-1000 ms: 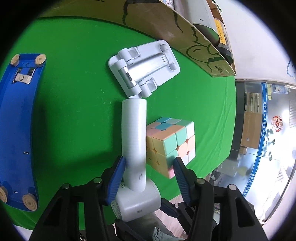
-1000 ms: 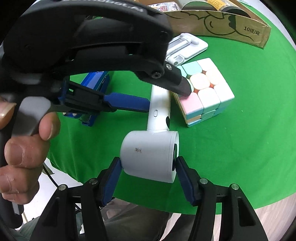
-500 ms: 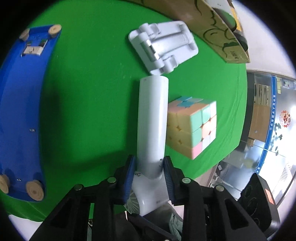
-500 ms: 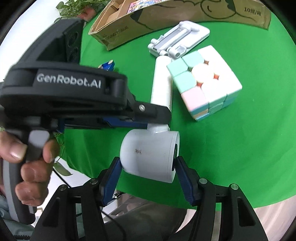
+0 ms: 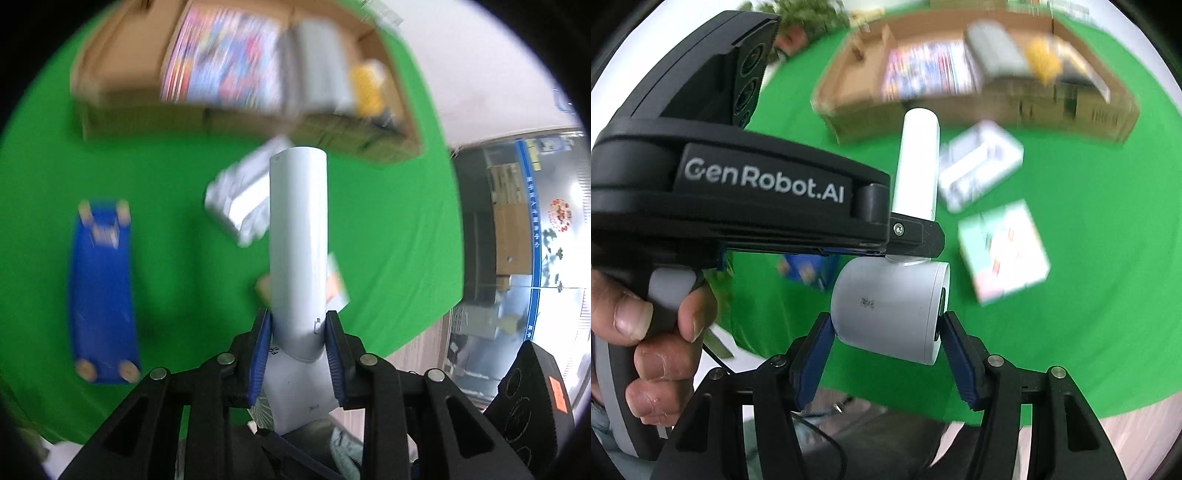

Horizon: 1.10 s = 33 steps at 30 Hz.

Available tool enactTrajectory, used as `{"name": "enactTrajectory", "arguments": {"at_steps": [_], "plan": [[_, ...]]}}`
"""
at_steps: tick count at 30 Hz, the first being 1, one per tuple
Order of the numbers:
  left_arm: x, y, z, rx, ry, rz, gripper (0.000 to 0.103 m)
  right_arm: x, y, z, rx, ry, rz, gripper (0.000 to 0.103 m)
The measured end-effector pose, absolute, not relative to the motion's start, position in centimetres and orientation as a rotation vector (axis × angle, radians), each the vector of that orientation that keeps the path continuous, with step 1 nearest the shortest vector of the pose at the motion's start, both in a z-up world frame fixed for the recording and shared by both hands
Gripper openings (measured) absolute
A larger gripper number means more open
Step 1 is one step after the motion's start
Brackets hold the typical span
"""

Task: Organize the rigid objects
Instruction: 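Carry the fan with both grippers over the tray and lower it inside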

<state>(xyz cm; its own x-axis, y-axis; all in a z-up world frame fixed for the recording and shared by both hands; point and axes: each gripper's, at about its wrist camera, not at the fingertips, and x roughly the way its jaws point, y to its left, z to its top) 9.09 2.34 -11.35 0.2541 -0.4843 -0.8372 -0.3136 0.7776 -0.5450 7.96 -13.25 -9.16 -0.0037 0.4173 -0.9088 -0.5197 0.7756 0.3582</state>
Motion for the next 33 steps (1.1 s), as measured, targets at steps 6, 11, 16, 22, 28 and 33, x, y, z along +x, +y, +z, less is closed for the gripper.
{"name": "enactTrajectory", "arguments": {"at_steps": [6, 11, 16, 22, 28, 33], "plan": [[11.7, 6.3, -4.2, -0.666, 1.172, -0.097, 0.027, 11.8, -10.0, -1.8, -0.105, 1.212, 0.771, 0.057], [15.2, 8.4, -2.1, -0.645, 1.143, -0.063, 0.027, 15.0, -4.7, -0.4, -0.080, 1.161, 0.798, 0.057], [19.3, 10.0, -3.3, -0.652, 1.185, -0.034, 0.027, 18.7, -1.8, -0.7, -0.073, 1.183, 0.830, 0.057], [23.6, 11.5, -7.6, -0.695, 1.269, -0.054, 0.028, 24.1, -0.3, -6.7, -0.077, 1.277, 0.819, 0.057], [27.2, 13.4, -12.8, -0.727, 1.375, -0.056, 0.028, 28.6, 1.6, -12.5, -0.065, 1.379, 0.784, 0.057], [27.9, 14.5, -16.2, -0.745, 1.452, -0.053, 0.028, 30.3, 3.3, -16.4, -0.077, 1.453, 0.794, 0.057]]}}
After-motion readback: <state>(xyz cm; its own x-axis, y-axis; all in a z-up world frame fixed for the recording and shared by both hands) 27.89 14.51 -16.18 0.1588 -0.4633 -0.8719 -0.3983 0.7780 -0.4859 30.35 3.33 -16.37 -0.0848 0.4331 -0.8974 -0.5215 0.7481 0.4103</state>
